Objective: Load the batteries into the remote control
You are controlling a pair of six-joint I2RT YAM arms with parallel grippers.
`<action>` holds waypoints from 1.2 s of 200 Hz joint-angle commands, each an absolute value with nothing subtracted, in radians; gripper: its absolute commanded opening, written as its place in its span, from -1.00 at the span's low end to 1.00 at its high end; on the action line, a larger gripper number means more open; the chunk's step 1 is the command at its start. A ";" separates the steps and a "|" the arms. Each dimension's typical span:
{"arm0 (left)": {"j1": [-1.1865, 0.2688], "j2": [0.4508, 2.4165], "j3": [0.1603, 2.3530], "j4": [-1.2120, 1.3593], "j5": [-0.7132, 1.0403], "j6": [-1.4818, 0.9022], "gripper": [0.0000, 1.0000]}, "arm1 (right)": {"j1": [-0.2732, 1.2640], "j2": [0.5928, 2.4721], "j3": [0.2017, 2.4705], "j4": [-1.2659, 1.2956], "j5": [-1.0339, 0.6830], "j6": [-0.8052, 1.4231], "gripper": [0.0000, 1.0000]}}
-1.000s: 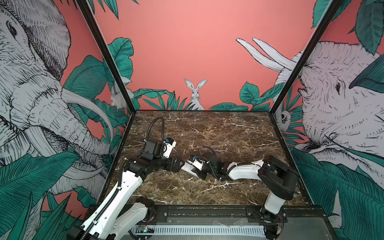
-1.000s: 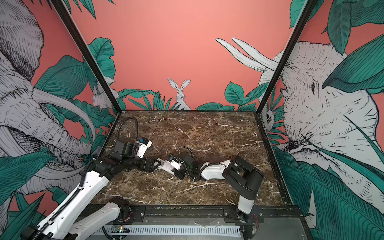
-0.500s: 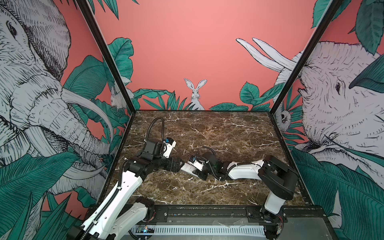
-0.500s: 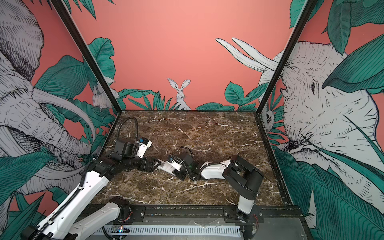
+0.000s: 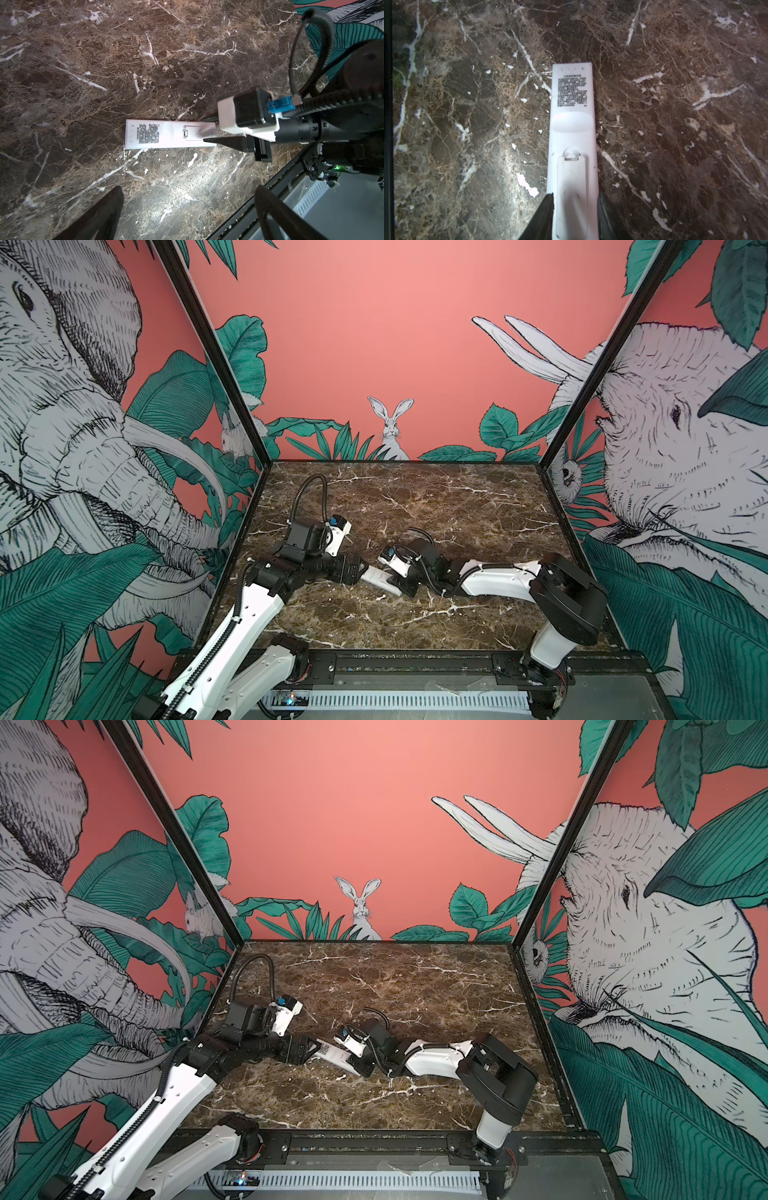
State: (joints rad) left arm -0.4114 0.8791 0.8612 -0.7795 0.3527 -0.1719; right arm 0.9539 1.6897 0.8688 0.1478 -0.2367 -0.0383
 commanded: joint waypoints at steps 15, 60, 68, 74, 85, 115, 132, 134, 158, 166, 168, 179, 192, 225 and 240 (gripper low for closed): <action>-0.409 0.858 0.851 -0.779 0.344 -0.160 0.99 | 0.944 1.724 0.936 0.139 -0.276 -0.026 -0.65; -0.408 0.853 0.850 -0.779 0.341 -0.160 0.99 | 0.943 1.774 0.981 0.120 -0.299 -0.025 -0.71; -0.409 0.852 0.851 -0.778 0.341 -0.160 0.99 | 0.943 1.786 0.983 0.114 -0.300 -0.023 -0.71; -0.409 0.853 0.850 -0.778 0.341 -0.160 0.99 | 0.943 1.790 0.982 0.111 -0.299 -0.023 -0.72; -0.409 0.851 0.851 -0.778 0.341 -0.160 0.99 | 0.943 1.793 0.973 0.107 -0.299 -0.018 -0.73; -0.409 0.852 0.851 -0.778 0.341 -0.160 0.99 | 0.943 1.794 0.932 0.094 -0.278 -0.009 -0.73; -0.408 0.852 0.851 -0.778 0.341 -0.160 0.99 | 0.943 1.799 0.920 0.066 -0.262 -0.010 -0.74; -0.408 0.852 0.850 -0.778 0.342 -0.160 0.99 | 0.942 1.799 0.920 0.064 -0.261 -0.011 -0.73; -0.408 0.855 0.851 -0.778 0.342 -0.160 0.99 | 0.943 1.789 0.914 0.058 -0.249 -0.016 -0.73; -0.408 0.856 0.850 -0.778 0.342 -0.160 0.99 | 0.943 1.788 0.921 0.049 -0.245 -0.021 -0.72; -0.408 0.856 0.850 -0.778 0.343 -0.160 0.99 | 0.943 1.789 0.924 0.046 -0.245 -0.022 -0.72; -0.408 0.854 0.850 -0.778 0.342 -0.160 0.99 | 0.943 1.794 0.940 0.029 -0.241 -0.030 -0.70; -0.408 0.853 0.851 -0.779 0.342 -0.160 0.99 | 0.943 1.796 0.955 0.016 -0.236 -0.039 -0.66; -0.408 0.849 0.850 -0.778 0.339 -0.160 0.99 | 0.943 1.788 0.986 -0.003 -0.237 -0.055 -0.63; -0.409 0.847 0.850 -0.778 0.339 -0.160 0.99 | 0.945 1.800 1.001 -0.027 -0.242 -0.063 -0.63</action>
